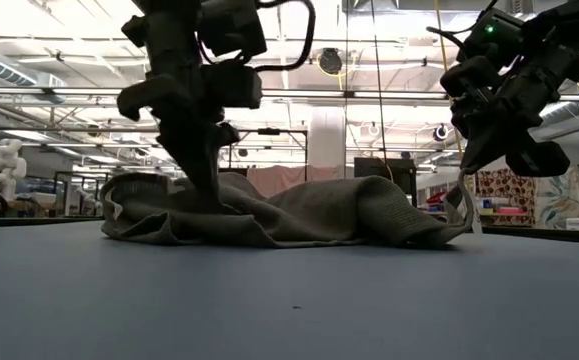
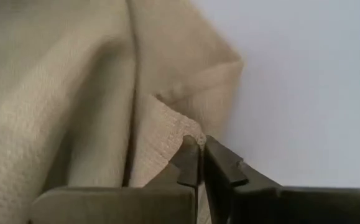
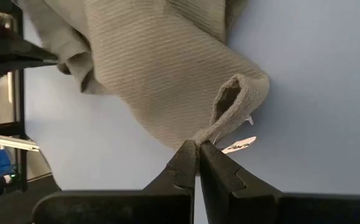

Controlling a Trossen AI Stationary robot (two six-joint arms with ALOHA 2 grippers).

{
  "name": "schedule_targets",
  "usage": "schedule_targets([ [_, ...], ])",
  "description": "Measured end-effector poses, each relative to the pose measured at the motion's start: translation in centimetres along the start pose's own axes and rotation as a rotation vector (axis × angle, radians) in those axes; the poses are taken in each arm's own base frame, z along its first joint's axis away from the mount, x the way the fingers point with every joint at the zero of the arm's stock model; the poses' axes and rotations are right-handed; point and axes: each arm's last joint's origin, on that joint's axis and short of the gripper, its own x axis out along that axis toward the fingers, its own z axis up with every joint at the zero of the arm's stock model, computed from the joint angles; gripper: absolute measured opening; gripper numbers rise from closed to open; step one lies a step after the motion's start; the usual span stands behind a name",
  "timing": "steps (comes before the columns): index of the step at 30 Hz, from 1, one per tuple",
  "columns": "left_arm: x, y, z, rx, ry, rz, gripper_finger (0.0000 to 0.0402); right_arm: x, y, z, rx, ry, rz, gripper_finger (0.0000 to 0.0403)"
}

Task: Roll towel
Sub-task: Fold the gray towel

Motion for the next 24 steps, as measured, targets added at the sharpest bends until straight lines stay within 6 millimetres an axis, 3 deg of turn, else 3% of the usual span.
schedule_targets([
  [5, -4.5, 0.6, 1.5, -0.036, -0.085, 0.035, 0.0005, -1.1, 0.3, -0.3, 0.020, -0.006, 0.065, 0.0004],
  [11, -12.9, 1.9, 3.6, -0.079, -0.311, 0.195, 0.0003, -3.8, 1.5, -0.5, 0.040, -0.074, 0.192, 0.0004],
  [17, -20.8, 4.1, 4.2, -0.171, -0.531, 0.367, 0.0003, -8.6, 5.1, 0.1, -0.034, -0.247, 0.317, 0.0004],
  [24, -31.1, 6.3, 4.0, -0.230, -0.808, 0.578, 0.0003, -16.2, 9.4, 0.3, -0.142, -0.443, 0.332, 0.0004],
])
